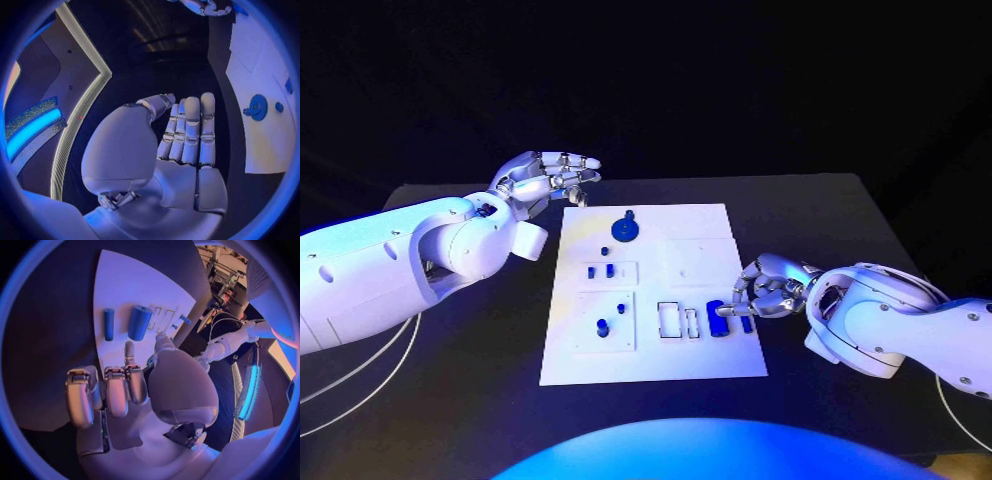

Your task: Assemble the parts on the task board

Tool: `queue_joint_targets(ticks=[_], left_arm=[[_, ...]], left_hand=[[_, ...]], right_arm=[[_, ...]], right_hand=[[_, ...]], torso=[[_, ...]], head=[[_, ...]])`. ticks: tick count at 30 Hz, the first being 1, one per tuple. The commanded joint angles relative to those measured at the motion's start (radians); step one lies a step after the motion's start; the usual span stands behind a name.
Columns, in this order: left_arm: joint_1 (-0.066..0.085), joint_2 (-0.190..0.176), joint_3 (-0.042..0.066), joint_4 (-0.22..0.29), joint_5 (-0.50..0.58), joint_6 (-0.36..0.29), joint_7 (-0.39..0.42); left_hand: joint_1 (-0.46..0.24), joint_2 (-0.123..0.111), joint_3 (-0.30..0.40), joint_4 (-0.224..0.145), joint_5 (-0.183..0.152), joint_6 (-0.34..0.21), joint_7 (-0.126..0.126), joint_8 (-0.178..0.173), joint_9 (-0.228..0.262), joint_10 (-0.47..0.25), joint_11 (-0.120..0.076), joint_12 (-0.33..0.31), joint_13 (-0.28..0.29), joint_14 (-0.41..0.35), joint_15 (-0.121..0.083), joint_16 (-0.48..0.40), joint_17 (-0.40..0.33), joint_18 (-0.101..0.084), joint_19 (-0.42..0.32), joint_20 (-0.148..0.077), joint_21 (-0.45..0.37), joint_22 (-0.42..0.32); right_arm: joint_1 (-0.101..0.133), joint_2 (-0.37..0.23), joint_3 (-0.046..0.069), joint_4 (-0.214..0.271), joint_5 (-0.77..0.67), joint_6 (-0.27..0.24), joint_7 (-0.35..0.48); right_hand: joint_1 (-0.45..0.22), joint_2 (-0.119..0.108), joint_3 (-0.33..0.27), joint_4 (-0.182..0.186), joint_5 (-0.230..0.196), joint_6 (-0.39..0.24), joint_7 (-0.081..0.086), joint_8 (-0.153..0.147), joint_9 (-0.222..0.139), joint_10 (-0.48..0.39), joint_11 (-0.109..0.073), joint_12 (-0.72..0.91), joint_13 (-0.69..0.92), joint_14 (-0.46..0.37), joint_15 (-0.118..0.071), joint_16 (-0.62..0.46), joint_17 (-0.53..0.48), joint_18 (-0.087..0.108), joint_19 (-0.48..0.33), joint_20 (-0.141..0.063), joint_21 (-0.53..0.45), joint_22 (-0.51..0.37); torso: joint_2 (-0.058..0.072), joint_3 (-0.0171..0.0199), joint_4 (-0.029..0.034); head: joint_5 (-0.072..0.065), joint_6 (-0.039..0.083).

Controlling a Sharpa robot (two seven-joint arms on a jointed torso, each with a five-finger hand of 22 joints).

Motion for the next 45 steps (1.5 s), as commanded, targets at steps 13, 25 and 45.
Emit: queue_joint_targets(ticks=[13,25,45], left_arm=[[0.000,-0.001,0.001,0.004,0.004,0.015,0.004],[0.000,-0.002,0.001,0.004,0.004,0.019,0.002],[0.000,-0.003,0.000,0.003,0.004,0.022,0.001]], left_hand=[[-0.006,0.006,-0.004,0.004,0.002,-0.007,0.003,-0.004,0.001,-0.008,0.001,0.005,0.000,-0.005,0.004,-0.006,-0.002,0.016,0.003,0.002,-0.003,-0.001],[-0.006,0.006,-0.004,0.004,0.002,-0.007,0.003,-0.004,0.001,-0.008,0.001,0.005,0.000,-0.005,0.004,-0.006,-0.002,0.016,0.003,0.002,-0.003,-0.001],[-0.008,0.009,-0.005,0.009,0.002,0.000,0.000,0.000,0.004,-0.010,0.000,0.010,0.000,-0.006,0.003,-0.005,-0.003,0.016,0.004,0.003,-0.009,-0.005]], right_arm=[[-0.026,0.045,-0.001,-0.034,-0.058,0.044,-0.054],[-0.045,0.085,-0.002,-0.058,-0.075,0.052,-0.066],[-0.057,0.111,-0.003,-0.083,-0.080,0.002,-0.075]], right_hand=[[-0.028,0.007,-0.027,0.000,-0.007,0.006,-0.003,0.001,0.005,0.032,-0.009,0.002,0.169,0.077,-0.006,0.005,0.116,-0.014,0.105,-0.005,0.003,0.264],[-0.039,0.013,-0.035,0.000,-0.008,0.009,-0.004,0.002,0.008,0.032,-0.010,0.001,0.169,0.077,-0.006,0.005,0.115,-0.014,0.105,-0.005,0.003,0.264],[0.124,0.087,0.024,-0.007,0.040,0.032,-0.014,-0.011,0.013,0.033,-0.019,-0.004,0.172,0.076,-0.014,0.002,0.112,-0.014,0.105,-0.012,0.003,0.264]], torso=[[0.000,-0.0009,0.0003],[0.001,0.0008,0.0007],[0.000,-0.0003,0.0001]], head=[[0.006,-0.001],[0.009,-0.003],[0.007,-0.004]])
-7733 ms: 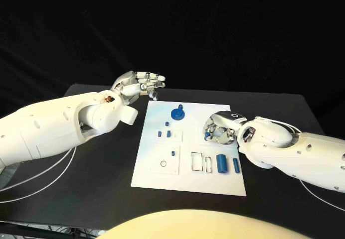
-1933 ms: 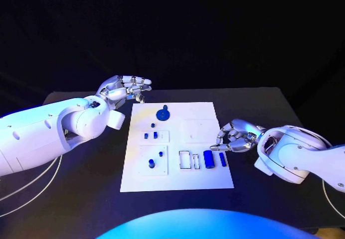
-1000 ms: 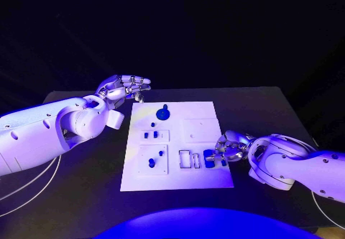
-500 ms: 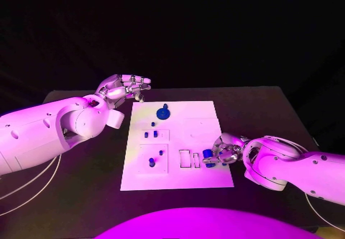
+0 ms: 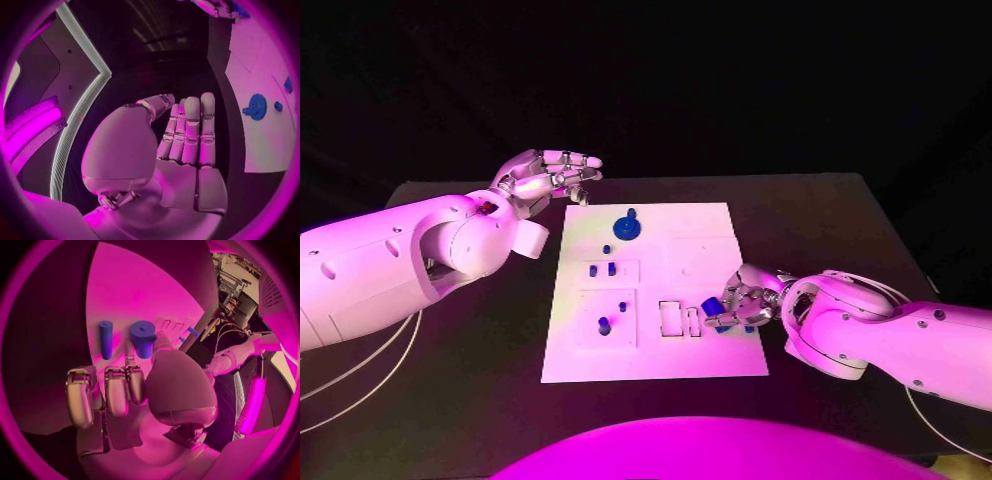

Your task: Assemble the parts on the task board

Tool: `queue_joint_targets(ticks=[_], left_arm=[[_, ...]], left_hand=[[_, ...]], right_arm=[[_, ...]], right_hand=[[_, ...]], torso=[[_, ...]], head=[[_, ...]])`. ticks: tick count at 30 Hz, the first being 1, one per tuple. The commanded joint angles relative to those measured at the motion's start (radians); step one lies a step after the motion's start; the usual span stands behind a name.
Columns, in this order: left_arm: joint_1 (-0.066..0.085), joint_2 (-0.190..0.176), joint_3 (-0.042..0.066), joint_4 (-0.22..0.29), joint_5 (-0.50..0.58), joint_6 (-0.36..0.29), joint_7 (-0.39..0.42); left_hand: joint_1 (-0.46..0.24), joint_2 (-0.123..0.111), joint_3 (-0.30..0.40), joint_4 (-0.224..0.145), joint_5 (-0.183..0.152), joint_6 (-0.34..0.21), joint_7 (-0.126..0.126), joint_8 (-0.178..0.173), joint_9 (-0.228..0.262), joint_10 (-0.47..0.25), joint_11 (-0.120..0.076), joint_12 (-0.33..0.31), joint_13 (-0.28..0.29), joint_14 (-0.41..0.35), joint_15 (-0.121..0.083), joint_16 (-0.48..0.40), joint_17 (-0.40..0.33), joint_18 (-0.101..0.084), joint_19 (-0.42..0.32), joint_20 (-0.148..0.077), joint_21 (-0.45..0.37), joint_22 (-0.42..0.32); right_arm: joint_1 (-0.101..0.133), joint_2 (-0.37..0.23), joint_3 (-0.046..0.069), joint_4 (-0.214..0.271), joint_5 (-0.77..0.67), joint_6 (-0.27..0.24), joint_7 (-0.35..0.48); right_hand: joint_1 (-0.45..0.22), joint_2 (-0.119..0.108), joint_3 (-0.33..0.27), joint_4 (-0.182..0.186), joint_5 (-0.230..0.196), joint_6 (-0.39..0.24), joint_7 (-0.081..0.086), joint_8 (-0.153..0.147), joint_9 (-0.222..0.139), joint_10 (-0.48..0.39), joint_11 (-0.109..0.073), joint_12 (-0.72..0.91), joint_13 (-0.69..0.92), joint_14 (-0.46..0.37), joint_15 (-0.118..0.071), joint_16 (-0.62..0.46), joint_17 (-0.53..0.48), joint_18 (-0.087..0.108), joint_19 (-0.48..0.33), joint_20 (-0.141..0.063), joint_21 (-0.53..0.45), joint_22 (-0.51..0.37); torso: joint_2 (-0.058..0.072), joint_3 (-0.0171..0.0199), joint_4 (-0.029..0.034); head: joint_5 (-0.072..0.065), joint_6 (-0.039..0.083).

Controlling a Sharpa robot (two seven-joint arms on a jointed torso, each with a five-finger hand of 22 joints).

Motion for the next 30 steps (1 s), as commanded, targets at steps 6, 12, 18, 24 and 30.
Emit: queue_joint_targets(ticks=[6,12,18,24,30], left_arm=[[0.000,0.002,0.001,0.001,0.004,0.018,0.003],[0.000,0.003,0.001,0.000,0.004,0.019,0.002],[0.000,0.005,0.001,-0.001,0.004,0.019,0.002],[0.001,0.006,0.000,-0.001,0.004,0.019,0.001],[0.001,0.006,0.000,0.000,0.004,0.020,0.000]], left_hand=[[-0.002,0.004,-0.002,0.006,0.002,0.001,0.000,0.001,0.001,-0.006,-0.004,0.005,0.000,-0.006,0.003,-0.005,-0.001,0.016,0.004,0.003,-0.005,-0.001],[-0.002,0.003,-0.002,0.005,0.002,0.000,0.000,0.001,0.001,-0.007,-0.004,0.005,0.000,-0.006,0.003,-0.005,-0.001,0.016,0.004,0.003,-0.005,-0.002],[-0.002,0.003,-0.002,0.005,0.002,0.000,0.000,0.001,0.001,-0.007,-0.004,0.005,0.000,-0.006,0.003,-0.005,-0.001,0.016,0.004,0.003,-0.005,-0.002],[-0.002,0.003,-0.002,0.005,0.002,0.000,0.000,0.001,0.001,-0.007,-0.004,0.005,0.000,-0.006,0.003,-0.005,-0.001,0.016,0.004,0.003,-0.005,-0.002],[-0.002,0.003,-0.002,0.005,0.002,0.000,0.000,0.001,0.001,-0.007,-0.004,0.005,0.000,-0.006,0.003,-0.005,-0.001,0.016,0.004,0.003,-0.005,-0.002]], right_arm=[[-0.001,-0.016,-0.007,0.024,0.076,-0.088,0.001],[0.028,-0.025,-0.005,0.061,0.149,-0.121,0.018],[0.061,-0.026,-0.004,0.088,0.186,-0.117,0.021],[0.069,0.005,-0.004,0.084,0.219,-0.075,0.018],[0.054,0.050,-0.005,0.063,0.248,-0.026,0.010]], right_hand=[[0.047,0.031,0.050,0.005,0.066,0.028,-0.013,0.000,-0.007,0.031,-0.016,-0.003,0.170,0.076,-0.012,0.004,0.117,-0.014,0.105,-0.009,0.004,0.263],[0.038,0.037,0.057,0.007,0.070,0.034,-0.015,-0.002,-0.008,0.032,-0.017,-0.003,0.170,0.077,-0.013,0.004,0.118,-0.014,0.105,-0.010,0.004,0.263],[0.031,0.040,0.062,0.008,0.074,0.037,-0.016,-0.004,-0.010,0.033,-0.018,-0.004,0.170,0.077,-0.014,0.004,0.119,-0.014,0.105,-0.011,0.004,0.263],[0.018,0.040,0.064,0.008,0.076,0.040,-0.015,-0.007,-0.011,0.033,-0.018,-0.004,0.170,0.077,-0.015,0.005,0.120,-0.014,0.105,-0.012,0.004,0.263],[-0.015,0.037,0.065,0.008,0.063,0.045,-0.014,-0.013,-0.013,0.032,-0.017,-0.009,0.168,0.077,-0.014,0.004,0.118,-0.014,0.105,-0.012,0.004,0.263]], torso=[[0.000,-0.0003,0.0007],[0.000,-0.0004,0.0002],[-0.002,-0.0022,0.0012],[0.000,-0.0019,0.0015],[0.000,-0.0017,0.0018]], head=[[0.000,0.003],[0.000,0.004],[0.000,0.006],[0.003,0.006],[0.006,0.004]])
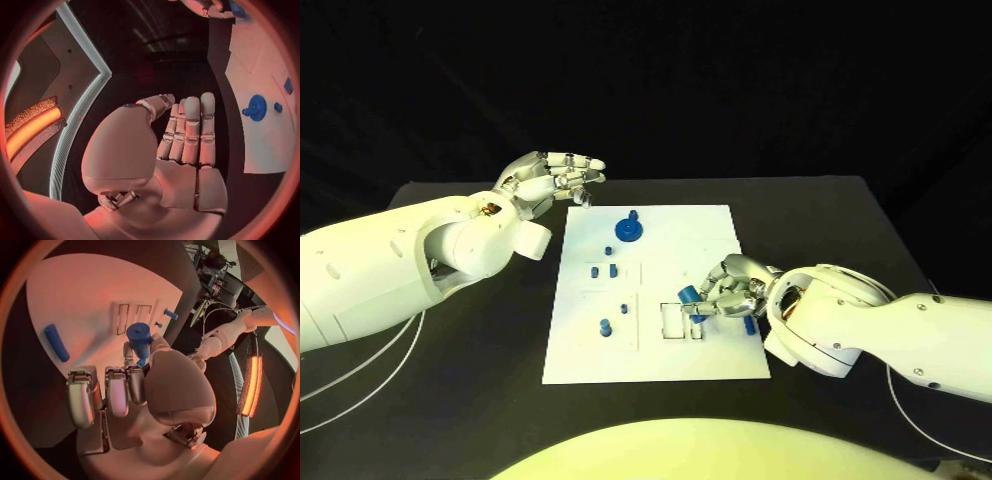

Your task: Assemble the parts on the task board

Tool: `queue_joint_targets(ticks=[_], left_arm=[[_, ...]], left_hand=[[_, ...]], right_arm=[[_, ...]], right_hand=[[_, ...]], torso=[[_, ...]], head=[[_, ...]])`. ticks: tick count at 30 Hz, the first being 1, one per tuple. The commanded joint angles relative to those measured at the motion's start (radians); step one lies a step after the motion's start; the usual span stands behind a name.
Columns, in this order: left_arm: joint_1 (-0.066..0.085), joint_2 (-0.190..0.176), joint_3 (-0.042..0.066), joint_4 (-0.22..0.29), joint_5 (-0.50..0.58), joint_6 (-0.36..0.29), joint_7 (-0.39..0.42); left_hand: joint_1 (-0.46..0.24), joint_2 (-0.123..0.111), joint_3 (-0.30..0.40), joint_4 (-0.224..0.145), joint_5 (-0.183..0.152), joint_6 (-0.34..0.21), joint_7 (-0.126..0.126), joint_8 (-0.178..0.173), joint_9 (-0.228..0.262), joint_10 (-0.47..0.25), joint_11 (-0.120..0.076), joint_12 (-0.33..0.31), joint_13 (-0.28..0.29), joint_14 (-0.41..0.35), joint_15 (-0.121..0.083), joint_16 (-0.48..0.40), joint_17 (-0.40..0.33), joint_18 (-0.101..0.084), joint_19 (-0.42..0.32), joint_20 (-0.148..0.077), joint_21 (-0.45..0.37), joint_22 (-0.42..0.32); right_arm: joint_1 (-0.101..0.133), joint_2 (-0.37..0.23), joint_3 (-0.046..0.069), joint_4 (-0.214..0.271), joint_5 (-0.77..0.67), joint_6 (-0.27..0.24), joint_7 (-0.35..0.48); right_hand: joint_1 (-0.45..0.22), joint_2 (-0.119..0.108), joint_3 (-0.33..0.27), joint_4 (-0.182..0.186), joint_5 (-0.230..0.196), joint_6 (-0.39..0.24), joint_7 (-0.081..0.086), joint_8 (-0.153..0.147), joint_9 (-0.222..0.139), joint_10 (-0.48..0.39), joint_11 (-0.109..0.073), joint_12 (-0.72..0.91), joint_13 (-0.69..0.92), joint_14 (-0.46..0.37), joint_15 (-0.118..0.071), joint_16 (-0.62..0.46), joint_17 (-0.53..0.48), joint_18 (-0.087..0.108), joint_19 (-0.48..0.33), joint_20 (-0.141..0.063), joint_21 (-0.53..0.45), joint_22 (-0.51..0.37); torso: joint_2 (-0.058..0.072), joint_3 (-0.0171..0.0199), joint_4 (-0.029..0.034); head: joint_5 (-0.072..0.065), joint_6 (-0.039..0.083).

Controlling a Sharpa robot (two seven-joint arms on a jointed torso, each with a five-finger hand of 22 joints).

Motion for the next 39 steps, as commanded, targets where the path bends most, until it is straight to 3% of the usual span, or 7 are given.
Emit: queue_joint_targets(ticks=[1,11,21,25,32,36,39], left_arm=[[0.001,0.002,0.001,0.003,0.004,0.016,0.004],[0.001,0.001,0.001,0.006,0.004,0.017,0.003],[0.001,-0.001,0.001,0.008,0.004,0.017,0.003],[0.001,-0.003,0.001,0.008,0.004,0.017,0.002],[0.001,-0.005,0.001,0.010,0.004,0.016,0.002],[0.001,-0.006,0.001,0.010,0.004,0.016,0.001],[0.001,-0.006,0.001,0.010,0.004,0.016,0.001]], left_hand=[[-0.002,0.004,-0.003,0.006,0.002,0.000,0.000,0.000,0.001,-0.003,0.000,0.006,0.000,-0.006,0.003,-0.005,-0.002,0.016,0.005,0.003,-0.006,-0.002],[-0.002,0.004,-0.003,0.006,0.002,0.000,0.000,0.000,0.001,-0.003,0.000,0.006,0.000,-0.006,0.003,-0.005,-0.002,0.016,0.005,0.003,-0.006,-0.002],[-0.002,0.004,-0.003,0.006,0.002,0.000,0.000,0.000,0.001,-0.003,0.000,0.006,0.000,-0.006,0.003,-0.005,-0.002,0.016,0.005,0.003,-0.006,-0.002],[-0.002,0.004,-0.003,0.006,0.002,0.000,0.000,0.000,0.001,-0.003,0.000,0.006,0.000,-0.006,0.003,-0.005,-0.002,0.016,0.005,0.003,-0.006,-0.002],[-0.003,0.004,-0.003,0.007,0.002,-0.001,0.000,0.000,0.002,-0.004,0.000,0.007,-0.001,-0.007,0.003,-0.005,-0.002,0.016,0.005,0.002,-0.008,-0.003],[-0.003,0.004,-0.003,0.007,0.002,-0.001,0.000,0.000,0.002,-0.004,0.000,0.007,-0.001,-0.007,0.003,-0.005,-0.002,0.016,0.005,0.002,-0.008,-0.003],[-0.003,0.004,-0.003,0.007,0.002,-0.001,0.000,0.000,0.002,-0.004,0.000,0.007,-0.001,-0.007,0.003,-0.005,-0.002,0.016,0.005,0.002,-0.008,-0.003]], right_arm=[[-0.011,0.019,-0.001,-0.009,0.048,0.063,0.002],[-0.022,0.053,-0.001,-0.029,0.038,0.073,-0.009],[-0.026,0.084,-0.001,-0.057,0.021,0.057,-0.014],[-0.028,0.094,-0.001,-0.070,0.008,0.048,-0.017],[-0.030,0.107,-0.001,-0.088,-0.016,0.049,-0.022],[-0.031,0.110,-0.001,-0.092,-0.036,0.048,-0.022],[-0.032,0.109,-0.001,-0.093,-0.049,0.044,-0.021]], right_hand=[[-0.020,-0.005,0.006,0.000,-0.010,0.028,-0.022,-0.005,0.001,0.035,-0.004,-0.006,0.167,0.077,-0.007,0.003,0.117,-0.014,0.105,-0.004,0.004,0.263],[-0.075,-0.022,-0.003,-0.001,-0.053,0.035,-0.022,-0.008,0.004,0.034,-0.004,-0.010,0.166,0.077,-0.006,0.003,0.117,-0.014,0.105,-0.004,0.004,0.263],[-0.103,-0.029,-0.009,0.000,-0.066,0.038,-0.022,-0.007,0.008,0.033,-0.005,-0.014,0.164,0.077,-0.007,0.002,0.118,-0.014,0.105,-0.004,0.004,0.263],[-0.136,-0.034,-0.029,0.000,-0.023,0.038,-0.023,-0.006,0.015,0.034,-0.005,-0.015,0.165,0.077,-0.007,0.002,0.118,-0.014,0.105,-0.005,0.004,0.263],[-0.194,-0.035,-0.101,0.001,-0.121,0.035,-0.024,-0.002,0.030,0.031,-0.005,-0.022,0.162,0.077,-0.008,0.001,0.117,-0.014,0.105,-0.005,0.004,0.263],[-0.254,-0.091,-0.140,0.004,-0.184,0.029,-0.022,-0.001,0.040,0.023,-0.004,-0.038,0.153,0.076,-0.006,-0.001,0.114,-0.014,0.105,-0.003,0.004,0.263],[-0.278,-0.112,-0.138,0.005,-0.207,0.027,-0.022,-0.001,0.043,0.022,-0.003,-0.040,0.152,0.076,-0.006,-0.001,0.115,-0.014,0.105,-0.003,0.004,0.263]], torso=[[0.001,-0.0004,0.0006],[0.000,-0.0001,0.0005],[0.002,0.0016,-0.0001],[0.002,0.0011,-0.0005],[0.000,0.0011,-0.0011],[0.000,0.0009,-0.0019],[0.000,0.0010,-0.0022]], head=[[0.002,-0.001],[0.007,-0.004],[0.014,-0.003],[0.015,-0.006],[0.016,-0.011],[0.017,-0.011],[0.017,-0.010]])
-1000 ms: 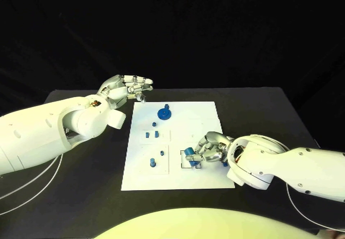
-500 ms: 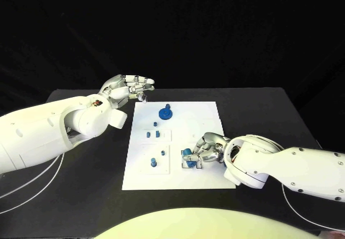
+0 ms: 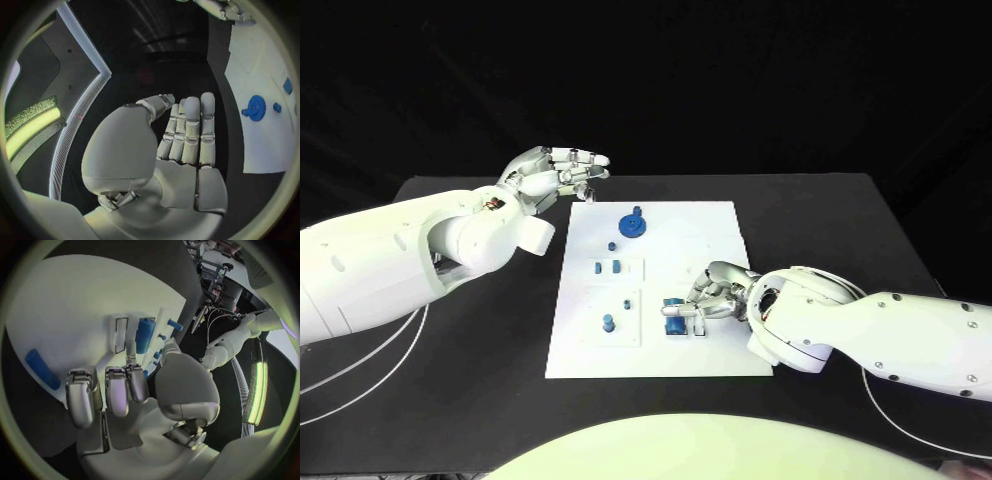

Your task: Assemble the parts on the task board

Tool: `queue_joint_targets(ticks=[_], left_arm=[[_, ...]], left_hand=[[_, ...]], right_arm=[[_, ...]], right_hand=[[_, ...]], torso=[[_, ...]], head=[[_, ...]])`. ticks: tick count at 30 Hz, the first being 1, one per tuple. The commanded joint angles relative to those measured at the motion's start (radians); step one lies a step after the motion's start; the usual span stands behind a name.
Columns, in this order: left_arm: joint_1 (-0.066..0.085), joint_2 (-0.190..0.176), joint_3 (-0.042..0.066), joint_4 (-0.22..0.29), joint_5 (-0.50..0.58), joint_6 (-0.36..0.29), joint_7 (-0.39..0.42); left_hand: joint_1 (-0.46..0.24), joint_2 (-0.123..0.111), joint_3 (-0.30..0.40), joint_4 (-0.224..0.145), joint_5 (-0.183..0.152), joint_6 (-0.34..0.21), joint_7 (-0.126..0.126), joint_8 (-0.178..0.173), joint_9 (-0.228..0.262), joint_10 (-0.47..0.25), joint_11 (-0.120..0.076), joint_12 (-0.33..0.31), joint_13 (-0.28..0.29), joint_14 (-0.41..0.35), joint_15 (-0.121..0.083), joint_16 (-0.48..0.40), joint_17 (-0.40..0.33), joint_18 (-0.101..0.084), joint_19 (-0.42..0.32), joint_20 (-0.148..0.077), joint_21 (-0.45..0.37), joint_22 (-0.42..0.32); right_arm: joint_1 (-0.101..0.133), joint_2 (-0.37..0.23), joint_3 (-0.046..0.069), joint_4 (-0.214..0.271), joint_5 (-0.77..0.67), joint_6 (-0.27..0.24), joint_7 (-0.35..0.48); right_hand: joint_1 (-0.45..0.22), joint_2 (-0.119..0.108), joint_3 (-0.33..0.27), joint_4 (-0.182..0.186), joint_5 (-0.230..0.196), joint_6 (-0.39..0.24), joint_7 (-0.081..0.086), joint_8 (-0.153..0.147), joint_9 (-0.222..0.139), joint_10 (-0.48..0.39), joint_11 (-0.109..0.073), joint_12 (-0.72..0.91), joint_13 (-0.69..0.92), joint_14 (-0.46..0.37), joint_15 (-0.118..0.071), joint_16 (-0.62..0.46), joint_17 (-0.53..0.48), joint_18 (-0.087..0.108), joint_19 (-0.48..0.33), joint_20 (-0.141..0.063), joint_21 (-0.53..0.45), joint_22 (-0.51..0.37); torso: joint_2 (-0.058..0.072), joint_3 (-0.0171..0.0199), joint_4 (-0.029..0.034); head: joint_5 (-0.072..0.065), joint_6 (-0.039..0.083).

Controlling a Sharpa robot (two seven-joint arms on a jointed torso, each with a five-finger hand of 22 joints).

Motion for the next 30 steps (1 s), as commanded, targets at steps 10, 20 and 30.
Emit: queue_joint_targets(ticks=[10,20,30], left_arm=[[0.001,0.000,0.001,0.002,0.004,0.014,0.003],[0.001,-0.002,0.001,0.002,0.004,0.011,0.004],[0.000,0.001,0.001,0.000,0.004,0.012,0.005]], left_hand=[[-0.004,0.006,0.000,0.006,0.002,-0.001,0.000,0.000,0.002,-0.005,0.000,0.004,-0.001,-0.007,0.003,-0.005,-0.002,0.016,0.006,0.002,-0.004,-0.001],[-0.004,0.006,0.000,0.006,0.002,-0.001,0.000,0.000,0.002,-0.005,0.000,0.004,-0.001,-0.007,0.003,-0.005,-0.002,0.016,0.006,0.002,-0.004,-0.001],[-0.004,0.006,0.000,0.006,0.002,-0.001,0.000,0.000,0.002,-0.005,0.000,0.004,-0.001,-0.007,0.003,-0.005,-0.002,0.016,0.006,0.002,-0.004,-0.001]], right_arm=[[-0.004,-0.025,0.000,0.028,-0.066,-0.008,0.021],[-0.004,-0.076,0.000,0.081,-0.086,0.016,0.058],[-0.013,-0.060,0.000,0.070,-0.111,0.022,0.050]], right_hand=[[0.009,0.019,0.022,-0.003,0.014,-0.008,0.001,0.001,0.008,0.024,-0.004,-0.003,0.154,0.076,-0.006,-0.002,0.115,-0.014,0.105,-0.003,0.004,0.263],[0.218,0.013,0.067,-0.011,0.053,0.001,-0.004,0.003,0.018,0.033,-0.008,0.009,0.164,0.078,-0.010,0.000,0.123,-0.014,0.105,-0.007,0.004,0.263],[0.284,0.002,0.107,-0.012,0.044,0.026,-0.013,0.016,0.023,0.044,-0.016,0.029,0.179,0.078,-0.016,0.001,0.127,-0.014,0.105,-0.011,0.004,0.263]], torso=[[0.000,0.0014,0.0005],[-0.001,0.0008,-0.0013],[-0.001,0.0007,0.0004]], head=[[0.000,-0.001],[0.003,-0.005],[0.002,-0.006]])
